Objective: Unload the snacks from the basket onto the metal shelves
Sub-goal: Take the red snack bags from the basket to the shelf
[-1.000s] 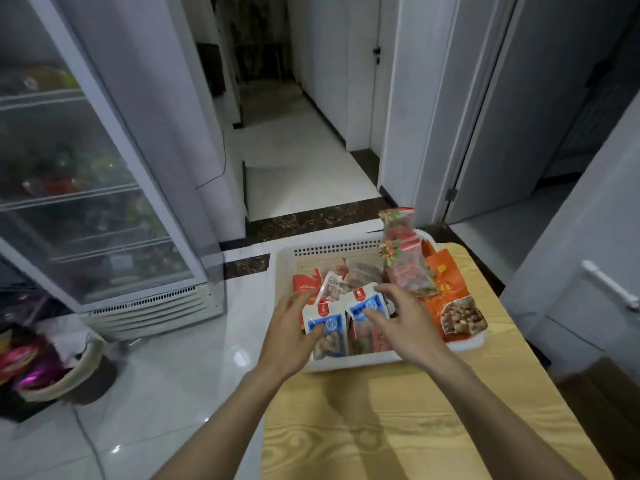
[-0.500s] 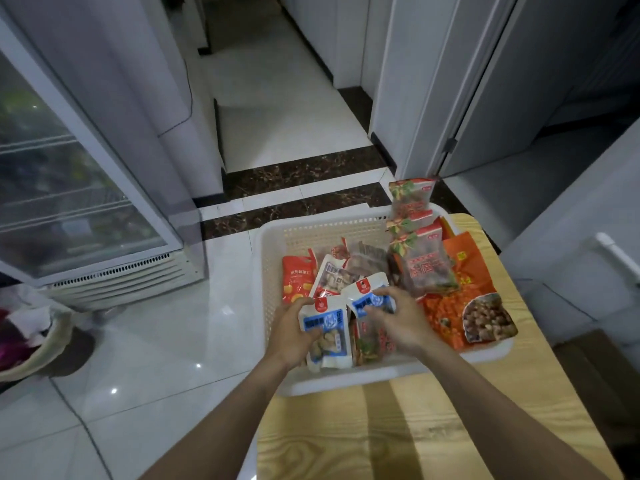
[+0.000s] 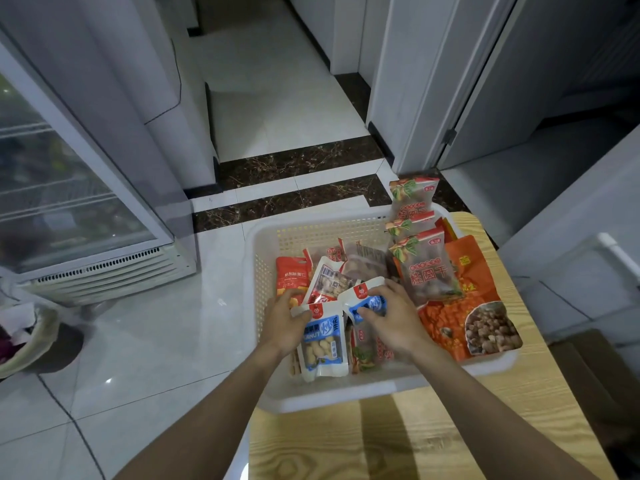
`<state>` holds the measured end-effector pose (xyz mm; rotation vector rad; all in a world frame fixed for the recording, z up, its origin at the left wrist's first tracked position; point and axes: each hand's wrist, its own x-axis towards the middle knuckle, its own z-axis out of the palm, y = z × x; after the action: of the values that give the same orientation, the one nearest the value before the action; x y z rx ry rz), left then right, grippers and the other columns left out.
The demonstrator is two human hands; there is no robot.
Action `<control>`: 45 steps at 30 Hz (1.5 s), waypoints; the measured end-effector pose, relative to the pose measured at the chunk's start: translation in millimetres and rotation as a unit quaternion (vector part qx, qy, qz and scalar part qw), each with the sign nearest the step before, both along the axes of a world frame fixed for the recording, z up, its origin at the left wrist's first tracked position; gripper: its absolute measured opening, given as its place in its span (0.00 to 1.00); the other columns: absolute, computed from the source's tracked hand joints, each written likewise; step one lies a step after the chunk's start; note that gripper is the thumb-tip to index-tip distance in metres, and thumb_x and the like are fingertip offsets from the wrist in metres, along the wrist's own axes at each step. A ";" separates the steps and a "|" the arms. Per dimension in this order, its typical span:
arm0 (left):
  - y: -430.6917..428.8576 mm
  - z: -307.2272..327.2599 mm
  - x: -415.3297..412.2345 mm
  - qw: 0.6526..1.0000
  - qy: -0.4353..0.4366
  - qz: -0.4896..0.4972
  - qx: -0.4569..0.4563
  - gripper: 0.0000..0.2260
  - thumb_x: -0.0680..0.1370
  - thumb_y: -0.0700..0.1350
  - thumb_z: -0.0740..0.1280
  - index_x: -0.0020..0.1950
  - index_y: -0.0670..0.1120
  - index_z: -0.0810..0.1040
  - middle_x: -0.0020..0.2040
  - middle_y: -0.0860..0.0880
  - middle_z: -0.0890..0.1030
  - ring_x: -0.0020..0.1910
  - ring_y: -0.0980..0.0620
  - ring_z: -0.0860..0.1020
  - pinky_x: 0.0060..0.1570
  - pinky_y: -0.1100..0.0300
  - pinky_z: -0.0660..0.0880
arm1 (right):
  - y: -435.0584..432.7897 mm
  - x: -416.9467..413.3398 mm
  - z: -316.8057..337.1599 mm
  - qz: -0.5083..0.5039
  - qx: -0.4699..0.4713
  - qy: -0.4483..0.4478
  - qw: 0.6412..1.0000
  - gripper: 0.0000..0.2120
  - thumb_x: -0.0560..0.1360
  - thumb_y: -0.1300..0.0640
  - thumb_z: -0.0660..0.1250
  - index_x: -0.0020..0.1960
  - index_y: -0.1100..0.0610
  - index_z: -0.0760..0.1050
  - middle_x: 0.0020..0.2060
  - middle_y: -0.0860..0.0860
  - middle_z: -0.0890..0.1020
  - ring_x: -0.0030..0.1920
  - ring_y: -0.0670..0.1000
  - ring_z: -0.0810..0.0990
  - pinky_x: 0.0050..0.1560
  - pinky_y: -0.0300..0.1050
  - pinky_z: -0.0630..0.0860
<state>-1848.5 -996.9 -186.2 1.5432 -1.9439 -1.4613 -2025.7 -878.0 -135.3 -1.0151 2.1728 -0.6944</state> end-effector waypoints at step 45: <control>-32.4 54.5 -4.3 0.979 0.142 0.148 -0.010 0.21 0.73 0.33 0.72 0.60 0.54 0.80 0.58 0.52 0.78 0.56 0.51 0.77 0.49 0.52 0.82 | -68.1 -5.7 1.7 0.063 -0.119 0.109 0.985 0.27 0.79 0.57 0.66 0.76 0.55 0.63 0.75 0.49 0.64 0.77 0.52 0.58 0.77 0.54 0.55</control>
<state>-1852.7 -1029.3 -131.7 1.4476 -1.4930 -1.4360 -2031.4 -946.1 -133.6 -1.3980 2.2210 -0.8306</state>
